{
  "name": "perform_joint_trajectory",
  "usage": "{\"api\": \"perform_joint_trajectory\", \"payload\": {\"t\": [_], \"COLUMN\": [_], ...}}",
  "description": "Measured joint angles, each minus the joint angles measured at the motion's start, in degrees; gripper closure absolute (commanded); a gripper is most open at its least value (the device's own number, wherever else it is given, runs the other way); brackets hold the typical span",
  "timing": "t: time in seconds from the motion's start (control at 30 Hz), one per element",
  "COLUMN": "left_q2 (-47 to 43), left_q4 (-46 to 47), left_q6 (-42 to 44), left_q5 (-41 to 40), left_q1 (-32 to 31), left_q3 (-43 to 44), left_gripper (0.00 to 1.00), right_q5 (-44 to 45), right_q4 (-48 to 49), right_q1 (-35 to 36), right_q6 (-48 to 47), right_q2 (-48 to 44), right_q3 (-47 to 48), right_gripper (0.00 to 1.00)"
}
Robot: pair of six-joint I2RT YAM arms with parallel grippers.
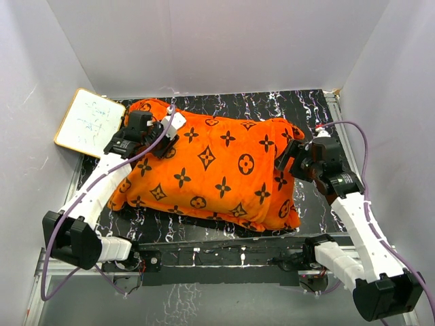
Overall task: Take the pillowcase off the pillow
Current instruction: Turn over the pillow at the center of the board, then remove the pillow from the pillowcase.
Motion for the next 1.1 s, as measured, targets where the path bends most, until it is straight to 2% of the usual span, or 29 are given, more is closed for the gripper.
{"api": "perform_joint_trajectory", "payload": {"t": [0.2,0.33,0.4,0.53,0.6,0.8,1.0,1.1], "left_q2": [-2.84,-3.37,-3.63,-3.52,-2.82,2.64,9.73,17.57], "left_q4": [0.2,0.22,0.22,-1.57,-4.83,-14.05,-13.92,-14.32], "left_q6": [0.26,1.03,1.55,2.34,2.69,2.1,-1.79,-6.47], "left_q5": [-0.59,-0.79,-0.74,0.2,1.2,5.42,3.8,3.78], "left_q1": [0.0,0.22,0.44,0.85,0.96,-1.38,-14.86,-22.27], "left_q3": [-2.82,-4.52,-5.81,-4.44,-0.9,15.54,27.34,34.82], "left_gripper": [0.63,0.58,0.49,0.36,0.31,0.26,0.17,0.1], "right_q5": [-3.56,-2.34,-1.88,-0.9,0.24,3.23,2.19,0.66], "right_q4": [5.18,8.66,10.49,12.85,13.38,15.37,17.53,18.12], "right_q1": [2.4,6.82,8.85,10.95,11.34,12.39,14.64,15.06], "right_q6": [0.59,1.16,1.46,1.27,0.98,0.2,1.36,1.64], "right_q2": [3.93,5.01,5.2,8.76,11.65,15.34,13.05,12.0], "right_q3": [-0.59,-0.59,-0.59,-0.04,0.66,3.13,3.15,3.15], "right_gripper": [0.12,0.18,0.32,0.69,0.81,0.92,0.92,0.92]}}
